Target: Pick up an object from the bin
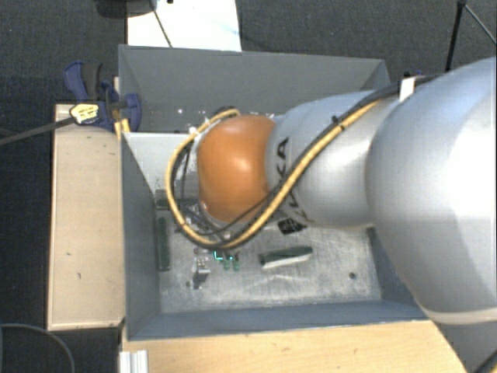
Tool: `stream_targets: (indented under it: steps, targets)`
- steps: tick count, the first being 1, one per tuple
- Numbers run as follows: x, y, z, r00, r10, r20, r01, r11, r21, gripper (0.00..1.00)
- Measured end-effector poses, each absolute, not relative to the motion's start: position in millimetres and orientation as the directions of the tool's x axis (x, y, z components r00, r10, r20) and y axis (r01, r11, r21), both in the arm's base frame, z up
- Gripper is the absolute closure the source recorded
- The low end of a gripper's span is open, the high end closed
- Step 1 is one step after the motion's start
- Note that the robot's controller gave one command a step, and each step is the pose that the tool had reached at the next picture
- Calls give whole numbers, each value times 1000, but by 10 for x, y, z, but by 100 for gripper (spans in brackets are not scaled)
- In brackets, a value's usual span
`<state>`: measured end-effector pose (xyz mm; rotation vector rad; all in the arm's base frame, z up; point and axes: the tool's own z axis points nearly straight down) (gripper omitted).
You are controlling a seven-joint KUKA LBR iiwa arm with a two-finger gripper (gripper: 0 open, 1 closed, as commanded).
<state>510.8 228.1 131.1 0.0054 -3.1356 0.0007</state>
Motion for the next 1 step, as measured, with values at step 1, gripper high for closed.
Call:
stream_targets:
  steps: [1]
  targets:
    - [5132, 2271, 1355, -1000, 2, -1, 2, 1000, 1, 0]
